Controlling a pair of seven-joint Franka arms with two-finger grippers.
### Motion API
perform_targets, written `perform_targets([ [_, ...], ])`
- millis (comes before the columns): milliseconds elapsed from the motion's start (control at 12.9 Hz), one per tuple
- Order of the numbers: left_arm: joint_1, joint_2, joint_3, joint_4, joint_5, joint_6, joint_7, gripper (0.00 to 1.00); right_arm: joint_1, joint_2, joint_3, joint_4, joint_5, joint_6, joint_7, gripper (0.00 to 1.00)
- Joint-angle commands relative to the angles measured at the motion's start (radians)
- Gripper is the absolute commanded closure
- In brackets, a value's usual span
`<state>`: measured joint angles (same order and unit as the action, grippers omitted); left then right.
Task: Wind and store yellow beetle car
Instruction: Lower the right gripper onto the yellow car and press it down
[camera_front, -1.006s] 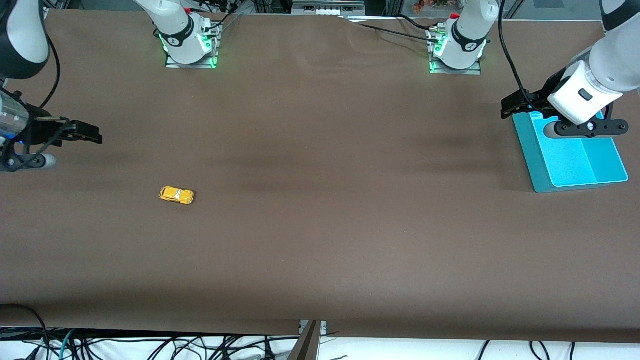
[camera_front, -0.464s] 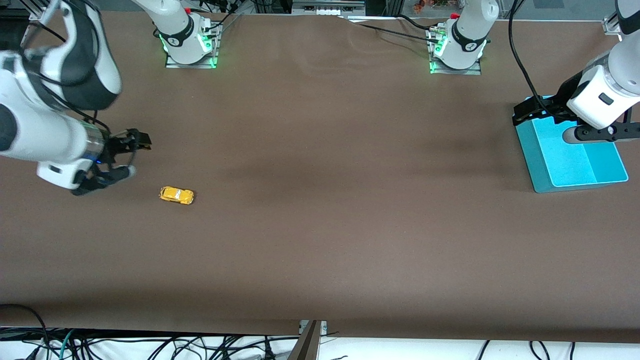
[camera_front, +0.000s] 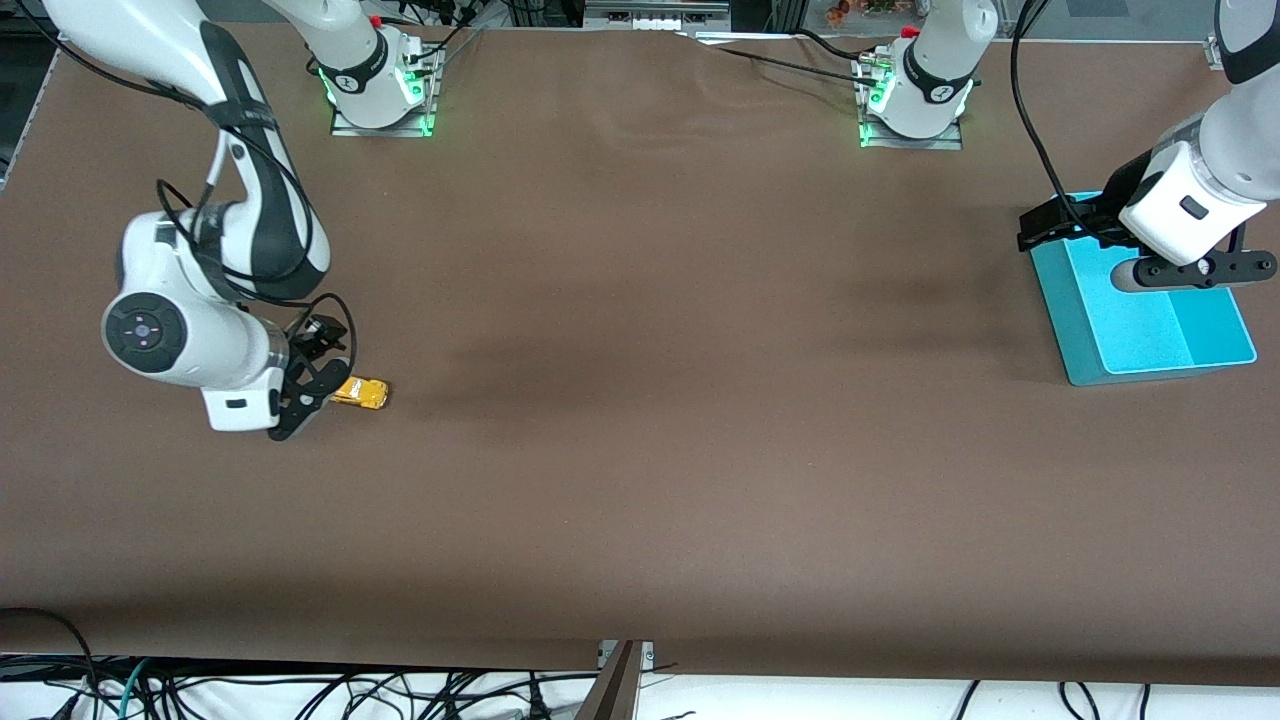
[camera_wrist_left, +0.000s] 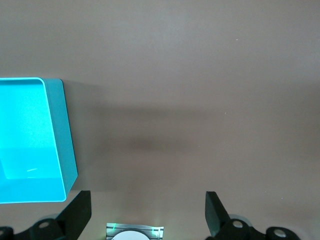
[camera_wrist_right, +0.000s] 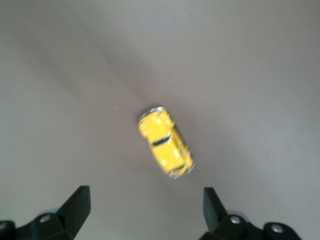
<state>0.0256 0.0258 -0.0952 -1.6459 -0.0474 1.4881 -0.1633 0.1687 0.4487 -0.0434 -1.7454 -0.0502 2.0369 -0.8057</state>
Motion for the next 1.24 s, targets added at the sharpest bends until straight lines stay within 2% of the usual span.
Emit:
perform_targets([
  [0,0.016,-0.030,-0.005,-0.025,0.015,0.008,0.019,0.00,-0.003,-0.027,0.002,-0.159,-0.010,0.216,-0.145,0.01],
  [619,0.016,-0.029,-0.015,-0.023,0.063,-0.015,0.019,0.00,-0.017,-0.015,-0.003,-0.331,-0.002,0.506,-0.420,0.01],
  [929,0.016,-0.029,-0.015,-0.023,0.064,-0.043,0.005,0.00,-0.046,0.007,-0.003,-0.342,-0.002,0.548,-0.480,0.02],
  [1161,0.016,-0.029,-0.012,-0.021,0.064,-0.068,0.007,0.00,-0.052,0.018,-0.001,-0.344,-0.002,0.554,-0.518,0.21],
])
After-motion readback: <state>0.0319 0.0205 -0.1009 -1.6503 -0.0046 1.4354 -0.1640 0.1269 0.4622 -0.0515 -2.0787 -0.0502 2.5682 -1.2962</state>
